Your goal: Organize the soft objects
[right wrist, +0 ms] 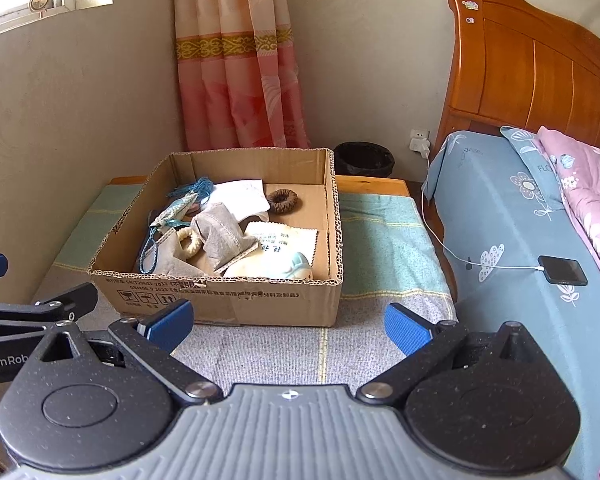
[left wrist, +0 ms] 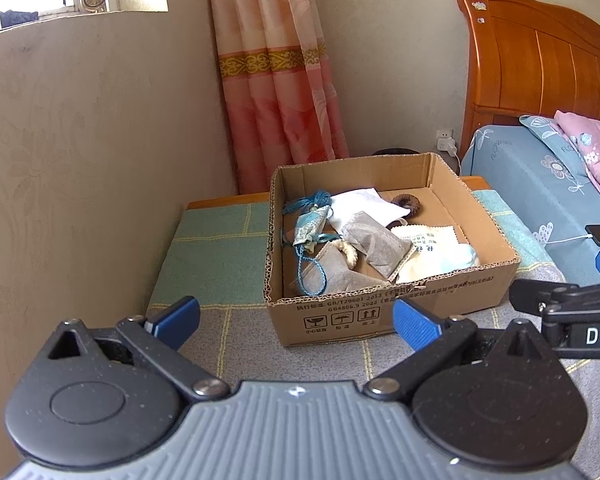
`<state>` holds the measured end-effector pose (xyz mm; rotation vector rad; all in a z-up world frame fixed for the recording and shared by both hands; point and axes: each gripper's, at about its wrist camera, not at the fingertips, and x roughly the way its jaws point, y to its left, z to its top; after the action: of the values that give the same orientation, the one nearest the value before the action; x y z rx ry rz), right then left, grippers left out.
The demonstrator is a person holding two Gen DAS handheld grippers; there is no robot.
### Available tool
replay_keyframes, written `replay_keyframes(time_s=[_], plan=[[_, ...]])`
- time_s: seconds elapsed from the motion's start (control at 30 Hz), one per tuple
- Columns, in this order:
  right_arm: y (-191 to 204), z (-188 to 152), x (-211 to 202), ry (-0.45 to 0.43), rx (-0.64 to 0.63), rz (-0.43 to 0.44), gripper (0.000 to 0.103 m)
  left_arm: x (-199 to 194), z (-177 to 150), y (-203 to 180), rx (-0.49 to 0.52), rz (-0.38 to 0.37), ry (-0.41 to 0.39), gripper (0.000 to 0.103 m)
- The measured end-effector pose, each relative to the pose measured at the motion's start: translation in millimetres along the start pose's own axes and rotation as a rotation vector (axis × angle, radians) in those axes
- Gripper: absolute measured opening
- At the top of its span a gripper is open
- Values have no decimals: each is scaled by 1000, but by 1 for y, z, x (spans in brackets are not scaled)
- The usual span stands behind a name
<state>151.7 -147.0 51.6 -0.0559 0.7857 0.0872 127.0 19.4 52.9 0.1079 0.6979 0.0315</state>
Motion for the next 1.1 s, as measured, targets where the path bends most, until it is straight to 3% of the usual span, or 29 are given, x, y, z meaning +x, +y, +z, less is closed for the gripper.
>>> replay_keyframes(time_s=[1.1], plan=[[1, 1, -5, -16, -10, 0, 103, -2, 1, 0, 0, 10, 4, 102]])
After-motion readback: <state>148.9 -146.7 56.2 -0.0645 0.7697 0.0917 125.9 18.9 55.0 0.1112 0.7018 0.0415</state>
